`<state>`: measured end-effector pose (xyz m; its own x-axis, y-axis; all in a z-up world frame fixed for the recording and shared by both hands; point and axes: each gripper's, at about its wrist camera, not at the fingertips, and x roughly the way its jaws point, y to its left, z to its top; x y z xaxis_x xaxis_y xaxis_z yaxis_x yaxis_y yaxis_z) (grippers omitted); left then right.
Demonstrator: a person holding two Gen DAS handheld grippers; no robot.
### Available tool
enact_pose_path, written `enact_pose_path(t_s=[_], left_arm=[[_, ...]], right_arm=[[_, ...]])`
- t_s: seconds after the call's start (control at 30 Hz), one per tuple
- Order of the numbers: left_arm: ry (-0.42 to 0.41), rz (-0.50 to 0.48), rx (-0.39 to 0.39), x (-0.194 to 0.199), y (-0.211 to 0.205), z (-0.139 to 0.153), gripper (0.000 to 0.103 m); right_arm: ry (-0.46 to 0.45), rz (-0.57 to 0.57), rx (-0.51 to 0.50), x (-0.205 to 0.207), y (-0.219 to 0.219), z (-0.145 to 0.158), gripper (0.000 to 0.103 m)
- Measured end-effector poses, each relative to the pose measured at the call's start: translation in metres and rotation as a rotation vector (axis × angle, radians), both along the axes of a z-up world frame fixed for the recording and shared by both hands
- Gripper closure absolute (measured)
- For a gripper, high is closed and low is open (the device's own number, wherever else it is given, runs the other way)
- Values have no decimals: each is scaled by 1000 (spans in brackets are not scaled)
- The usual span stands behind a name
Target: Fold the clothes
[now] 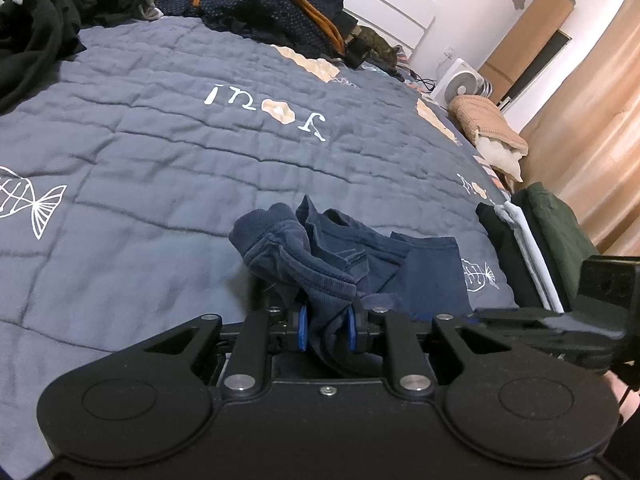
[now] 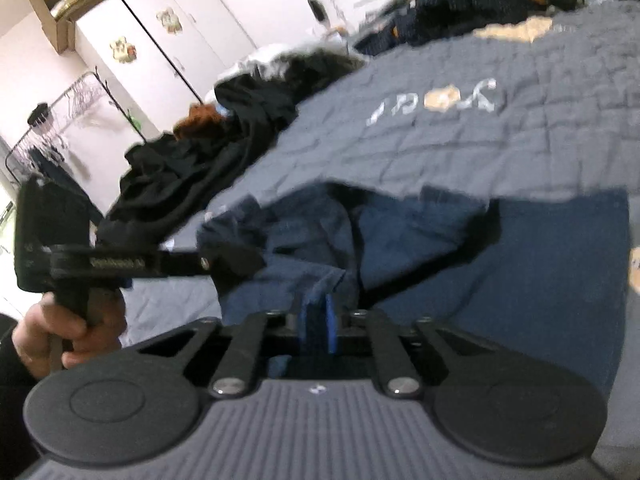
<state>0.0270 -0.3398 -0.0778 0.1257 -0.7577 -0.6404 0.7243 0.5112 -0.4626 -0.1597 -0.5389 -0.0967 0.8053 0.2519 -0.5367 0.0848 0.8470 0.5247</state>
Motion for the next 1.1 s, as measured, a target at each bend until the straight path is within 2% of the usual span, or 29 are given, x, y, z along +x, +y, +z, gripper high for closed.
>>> enact_pose_path(t_s=[0.13,0.27,0.5,0.6,0.67,0.77,0.87,0.93,1.03,1.1], left_arm=[[4,-3,-8,0,0,0,82],[24,10,-8,3,2,1,71],[43,32,25,6,2,-3,69],[69,43,36,9,4,-3,61],[67,46,36,10,7,2,47],[57,52,26,11,11,4,46],[107,70,-6,17,15,2,48],[138,81,-29,21,18,2,48],[138,82,-29,23,20,4,49],[139,78,-6,24,20,2,54]], right_arm=[[-86,-10,-3,-9,-3,21,100],[-139,33,-47,-13,5,39,100],[-62,222,-78,3,33,26,100],[-7,271,-104,9,47,15,100],[17,274,-107,12,48,9,100],[15,301,-80,11,52,10,97],[-20,348,-28,8,53,18,96],[-55,317,-6,4,45,24,96],[-117,184,28,-5,19,28,96],[-144,68,-28,-11,5,26,96]])
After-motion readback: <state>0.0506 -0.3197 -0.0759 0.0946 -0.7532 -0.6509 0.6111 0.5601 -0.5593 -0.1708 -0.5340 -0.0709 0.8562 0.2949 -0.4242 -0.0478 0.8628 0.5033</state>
